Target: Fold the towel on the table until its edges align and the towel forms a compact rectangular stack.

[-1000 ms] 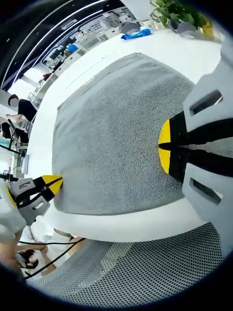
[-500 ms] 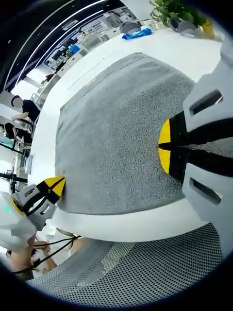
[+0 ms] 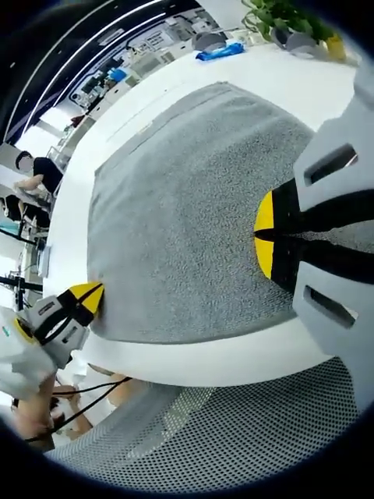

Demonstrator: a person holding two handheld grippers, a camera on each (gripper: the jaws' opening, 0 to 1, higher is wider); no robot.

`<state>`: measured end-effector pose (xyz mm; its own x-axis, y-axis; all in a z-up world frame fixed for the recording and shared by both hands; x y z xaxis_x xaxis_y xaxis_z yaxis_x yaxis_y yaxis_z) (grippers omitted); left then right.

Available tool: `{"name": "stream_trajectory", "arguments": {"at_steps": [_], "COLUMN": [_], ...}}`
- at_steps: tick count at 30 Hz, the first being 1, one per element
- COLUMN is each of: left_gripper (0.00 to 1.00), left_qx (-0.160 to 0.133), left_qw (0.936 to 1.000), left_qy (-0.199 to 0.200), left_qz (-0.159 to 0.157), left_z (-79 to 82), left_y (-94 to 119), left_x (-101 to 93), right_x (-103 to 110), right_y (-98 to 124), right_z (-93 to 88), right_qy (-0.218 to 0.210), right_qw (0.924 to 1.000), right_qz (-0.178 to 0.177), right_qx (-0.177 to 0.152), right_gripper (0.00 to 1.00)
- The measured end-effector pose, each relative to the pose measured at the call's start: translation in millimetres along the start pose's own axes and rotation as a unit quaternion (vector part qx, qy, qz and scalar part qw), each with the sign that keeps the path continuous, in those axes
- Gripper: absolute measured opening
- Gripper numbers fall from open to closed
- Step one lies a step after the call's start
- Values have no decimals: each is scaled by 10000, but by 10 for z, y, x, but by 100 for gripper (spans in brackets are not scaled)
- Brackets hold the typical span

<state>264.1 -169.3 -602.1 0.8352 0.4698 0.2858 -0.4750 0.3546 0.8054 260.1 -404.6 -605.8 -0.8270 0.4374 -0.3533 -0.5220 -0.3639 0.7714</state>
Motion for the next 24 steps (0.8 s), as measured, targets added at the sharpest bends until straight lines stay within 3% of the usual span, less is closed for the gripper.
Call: {"name": "stream_trajectory", "arguments": {"at_steps": [2,4,6,7,9,10,11,12,14,16,20,22,24], "left_gripper": [1,1,1,1,2,5,10,12,14,15,16,19,20], "left_qx": [-146,-341,-253,-318,-551,-665,-745,-932,-947,-664,-743,-347,-396], "left_qw": [9995,9967,9974,9967,9851,9740,9710,9758,9825,9839,9843,9889,9903], "left_qy": [93,459,162,308,1311,1750,1798,1412,762,792,1167,868,720], "left_qz": [-270,-567,-662,-684,-965,-1275,-1386,-1386,-1409,-1457,-1097,-1152,-1123], "left_z": [-39,-69,-72,-81,-85,-90,-89,-79,-96,-179,-214,-264,-214], "left_y": [22,25,24,26,58,105,141,195,267,291,345,337,323], "left_x": [54,113,138,130,68,-8,-49,-121,-276,-400,-333,-331,-340], "right_x": [-7,-16,-40,-46,-43,-38,-35,-24,-14,-13,-8,-7,-20], "right_y": [-6,-9,-15,-15,-18,-16,-14,-7,-3,-5,-4,-2,-3], "right_z": [9,13,21,21,13,9,3,-7,-12,-12,-15,-19,-22], "right_qy": [189,364,342,284,136,123,104,79,28,-34,-167,-184,-257], "right_qw": [9998,9991,9991,9992,9995,9996,9996,9997,9998,9998,9997,9996,9994], "right_qz": [86,199,267,288,280,266,247,204,143,106,58,51,93], "right_qx": [-41,-26,8,21,16,-1,-23,-66,-118,-141,-170,-189,-205], "right_gripper": [0,0,0,0,0,0,0,0,0,0,0,0,0]}}
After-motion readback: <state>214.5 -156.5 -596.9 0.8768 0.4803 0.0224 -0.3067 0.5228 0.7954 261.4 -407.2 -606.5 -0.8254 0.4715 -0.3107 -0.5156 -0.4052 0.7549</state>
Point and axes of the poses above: the point that each gripper's makers call its tool centre point, and the gripper's own axes: y roughly backward along the fingers, x roughly to its left, z roughly out of its top, the point moved 7 cm from there along y, roughly backward along the fingers, and after that the axes turned 7 degrees about -z, right-handed, at the moved point
